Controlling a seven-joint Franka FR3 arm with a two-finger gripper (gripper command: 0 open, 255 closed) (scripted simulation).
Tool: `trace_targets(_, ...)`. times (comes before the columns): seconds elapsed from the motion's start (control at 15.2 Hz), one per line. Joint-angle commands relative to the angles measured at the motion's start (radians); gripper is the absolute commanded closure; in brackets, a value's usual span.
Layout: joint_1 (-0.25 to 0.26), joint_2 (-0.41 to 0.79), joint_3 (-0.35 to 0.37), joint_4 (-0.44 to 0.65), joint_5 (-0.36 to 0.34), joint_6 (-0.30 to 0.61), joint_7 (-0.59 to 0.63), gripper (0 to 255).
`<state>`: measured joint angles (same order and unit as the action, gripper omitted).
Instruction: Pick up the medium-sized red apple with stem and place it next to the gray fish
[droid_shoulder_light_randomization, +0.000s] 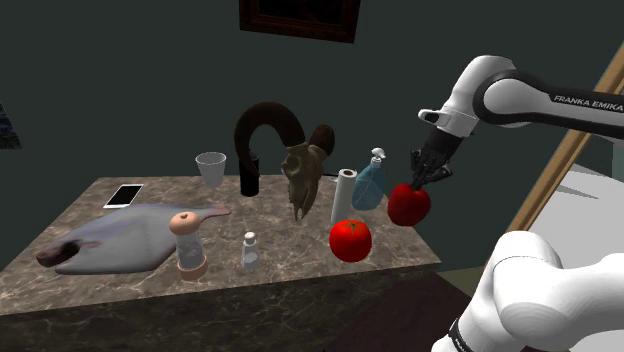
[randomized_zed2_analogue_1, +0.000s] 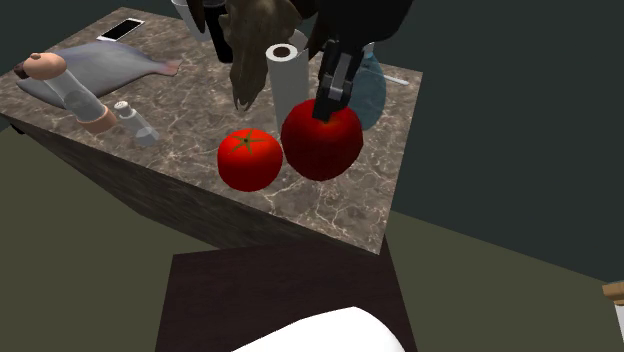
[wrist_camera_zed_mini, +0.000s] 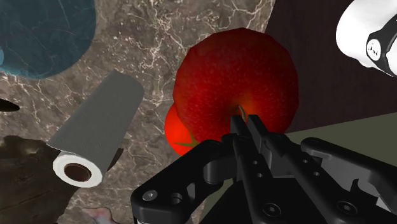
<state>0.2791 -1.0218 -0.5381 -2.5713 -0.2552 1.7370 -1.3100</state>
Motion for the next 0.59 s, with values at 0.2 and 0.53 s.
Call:
trace_targets(0.2, 0.016, 0.016, 0.024, 0.074, 0.023, -0.056, 0.008, 255)
trace_targets(0.53, 0.029, 0.034, 0.043, 0.147, 0.043, -0.112, 0.013, 255)
